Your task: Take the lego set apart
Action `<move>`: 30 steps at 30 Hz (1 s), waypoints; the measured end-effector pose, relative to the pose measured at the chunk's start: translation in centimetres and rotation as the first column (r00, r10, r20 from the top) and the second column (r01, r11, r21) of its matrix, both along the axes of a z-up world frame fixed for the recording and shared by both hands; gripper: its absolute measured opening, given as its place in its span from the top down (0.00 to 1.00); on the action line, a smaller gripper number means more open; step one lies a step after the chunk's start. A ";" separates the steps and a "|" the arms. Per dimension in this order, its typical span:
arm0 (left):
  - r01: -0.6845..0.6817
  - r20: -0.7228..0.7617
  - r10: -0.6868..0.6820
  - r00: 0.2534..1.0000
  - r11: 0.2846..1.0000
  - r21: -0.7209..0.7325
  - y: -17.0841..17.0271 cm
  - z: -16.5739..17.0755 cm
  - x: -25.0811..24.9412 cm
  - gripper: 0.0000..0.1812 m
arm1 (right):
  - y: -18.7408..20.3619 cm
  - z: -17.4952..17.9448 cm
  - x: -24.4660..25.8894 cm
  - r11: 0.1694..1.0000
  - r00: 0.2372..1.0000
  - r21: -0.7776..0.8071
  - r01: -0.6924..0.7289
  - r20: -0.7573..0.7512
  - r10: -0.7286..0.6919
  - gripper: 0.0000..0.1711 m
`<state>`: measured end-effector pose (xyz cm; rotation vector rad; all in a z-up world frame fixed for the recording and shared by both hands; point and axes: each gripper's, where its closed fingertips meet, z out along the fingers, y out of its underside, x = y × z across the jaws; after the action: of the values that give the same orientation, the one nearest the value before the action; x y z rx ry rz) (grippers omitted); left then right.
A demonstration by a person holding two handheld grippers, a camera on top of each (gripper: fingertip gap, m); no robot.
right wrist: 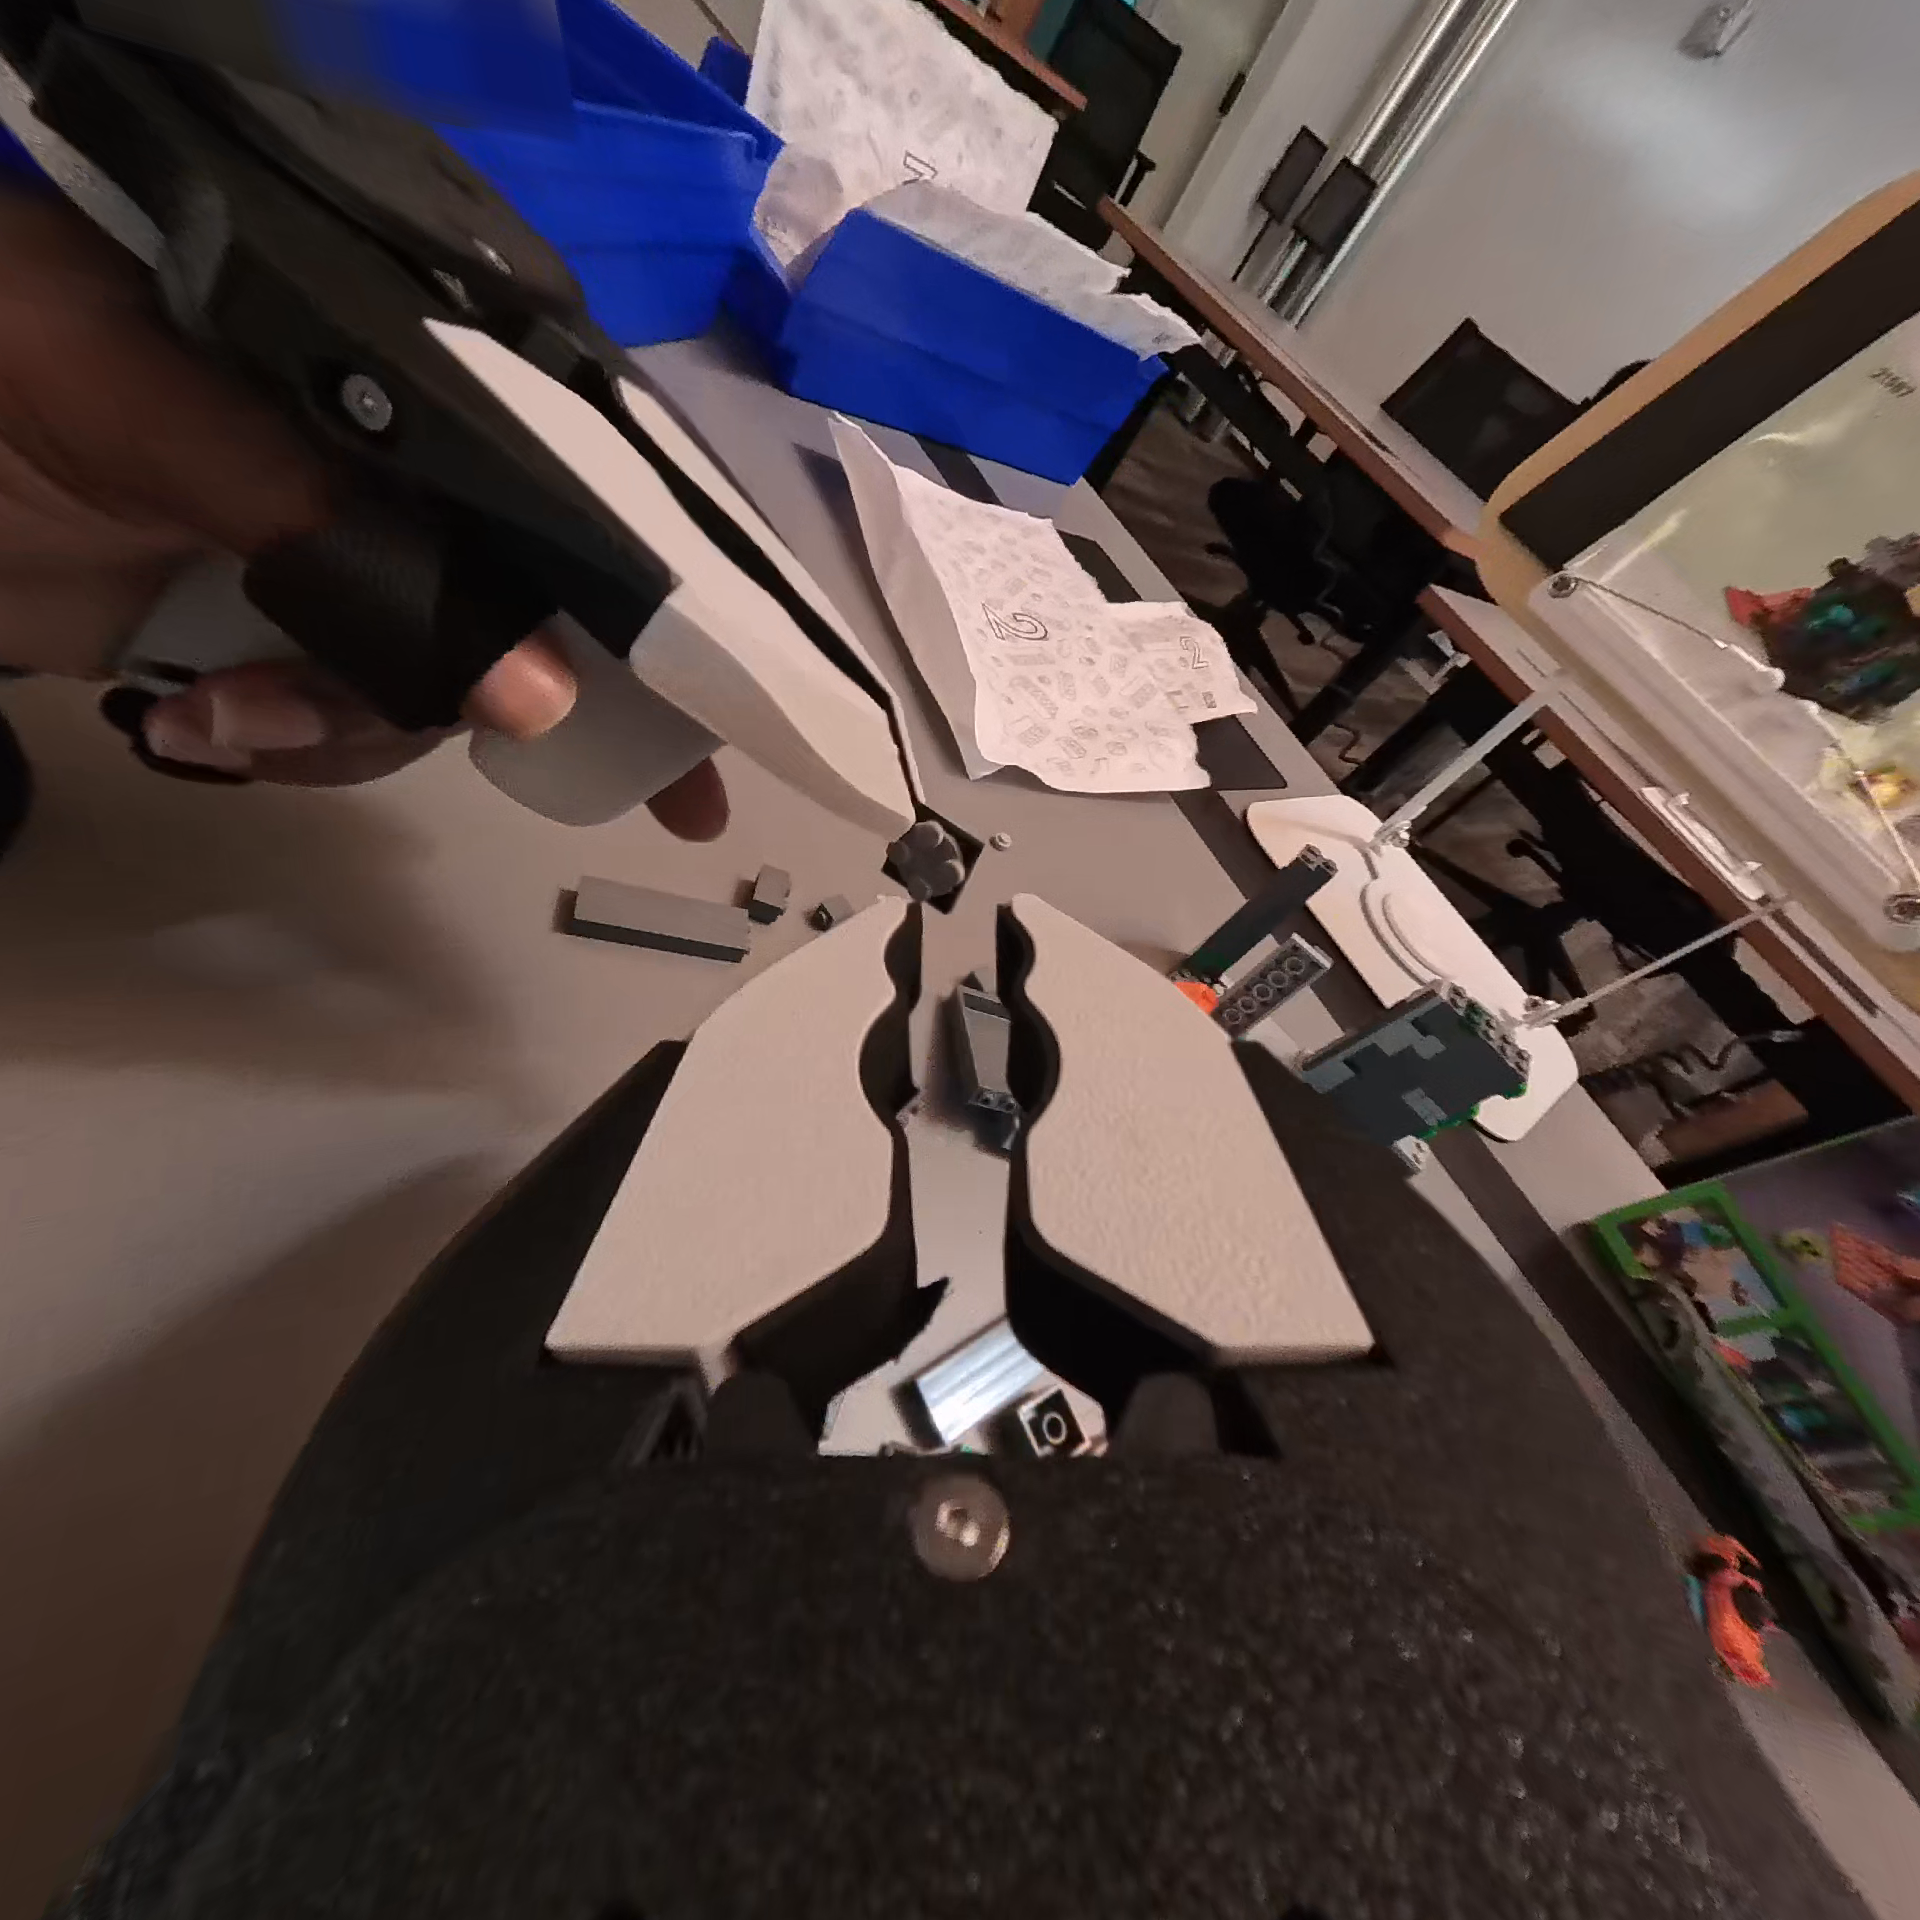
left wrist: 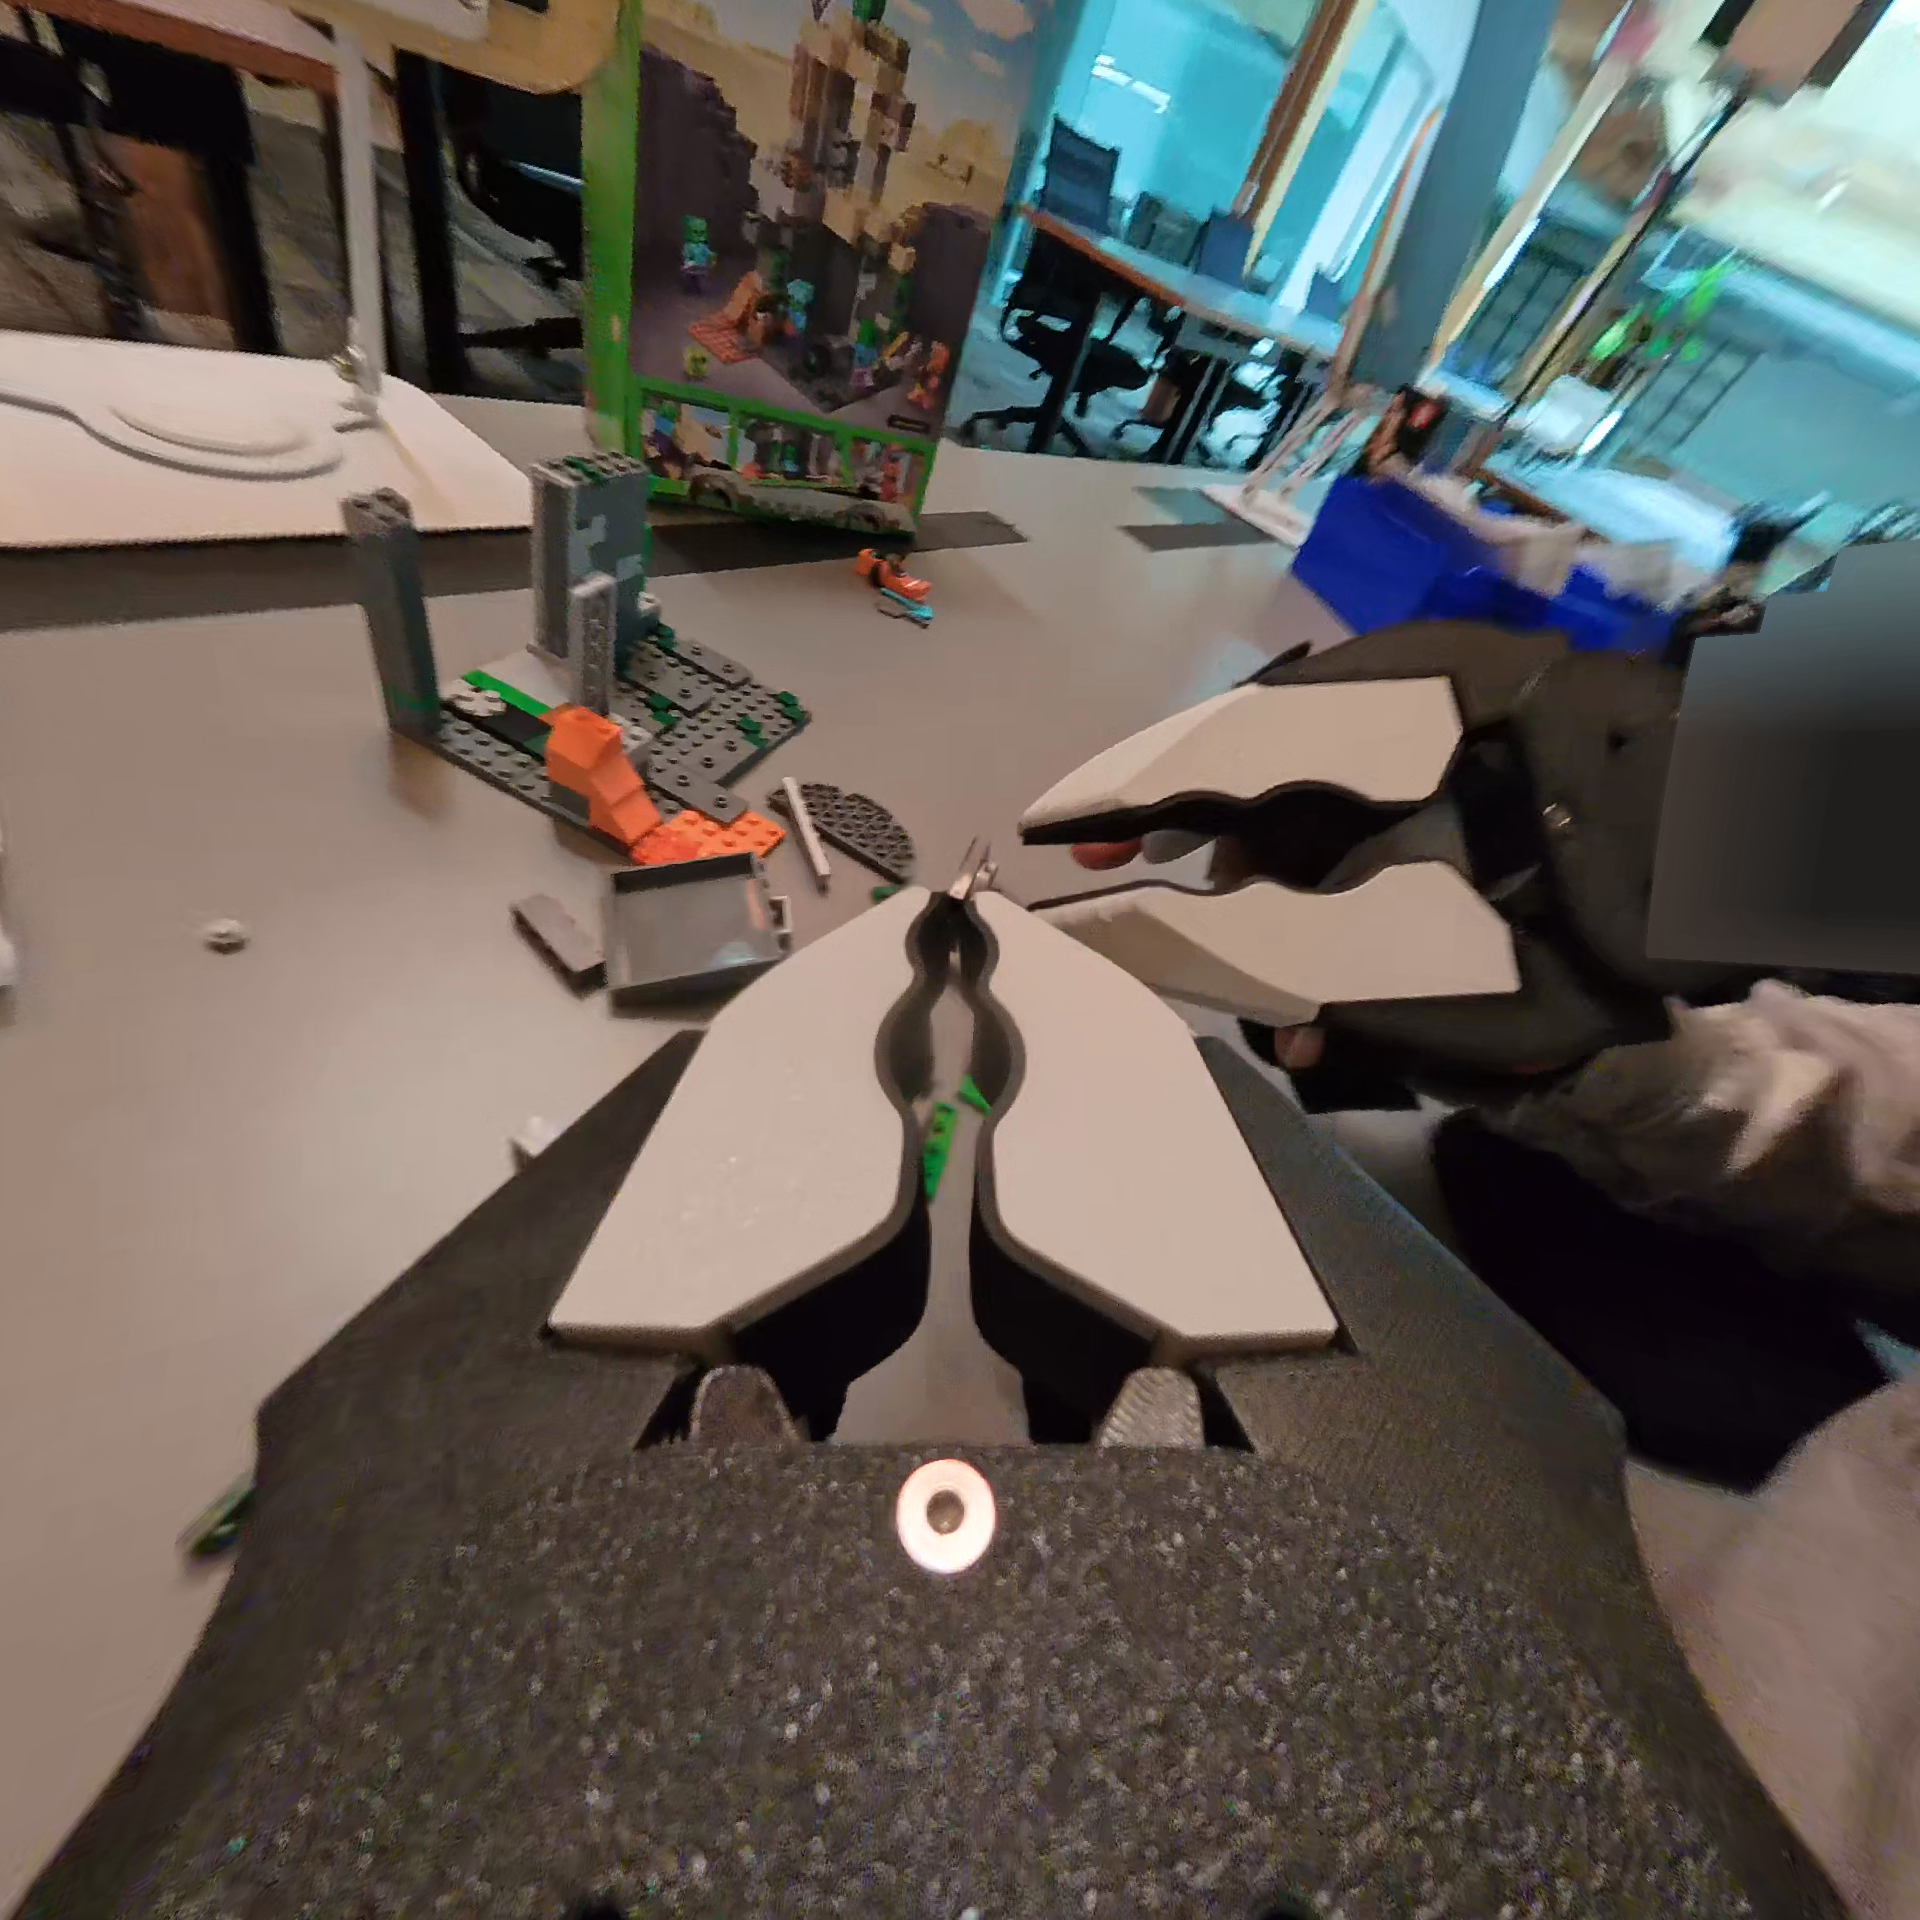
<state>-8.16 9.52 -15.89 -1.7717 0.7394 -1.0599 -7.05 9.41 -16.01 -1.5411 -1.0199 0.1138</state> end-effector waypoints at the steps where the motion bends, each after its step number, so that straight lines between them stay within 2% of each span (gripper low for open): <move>1: 0.017 0.042 -0.016 0.999 0.999 -0.038 -0.1 0.2 0.0 0.99 | -0.1 0.1 -0.1 1.000 1.000 0.004 -0.009 -0.005 0.009 0.92; 6: 0.085 0.202 -0.049 0.978 0.981 -0.174 -0.5 1.0 0.1 0.99 | -0.4 0.6 -0.8 0.999 1.000 0.044 -0.026 0.006 0.026 0.92; 13: 0.116 0.287 -0.042 0.957 0.962 -0.247 -0.4 1.2 0.1 0.99 | 0.0 0.5 -0.8 0.997 0.999 0.080 0.015 0.038 -0.018 0.84; 17: 0.131 0.288 -0.056 0.956 0.960 -0.249 -0.7 1.2 0.4 0.99 | 0.1 0.5 -1.1 0.996 0.999 0.083 0.020 0.045 -0.024 0.83; 20: 0.138 0.283 -0.064 0.957 0.959 -0.247 -0.9 1.1 0.5 0.99 | 0.3 0.5 -0.9 0.994 0.996 0.104 0.029 0.075 -0.037 0.88; 30: 0.173 0.136 -0.152 0.979 0.972 -0.161 -1.8 -0.4 1.1 0.98 | -0.6 -0.8 -0.2 0.994 0.976 0.042 -0.105 0.196 0.095 0.89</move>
<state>-7.07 7.67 -16.31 -1.7951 0.7450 -1.3662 -7.27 8.85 -16.79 -1.4739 -1.2458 0.0060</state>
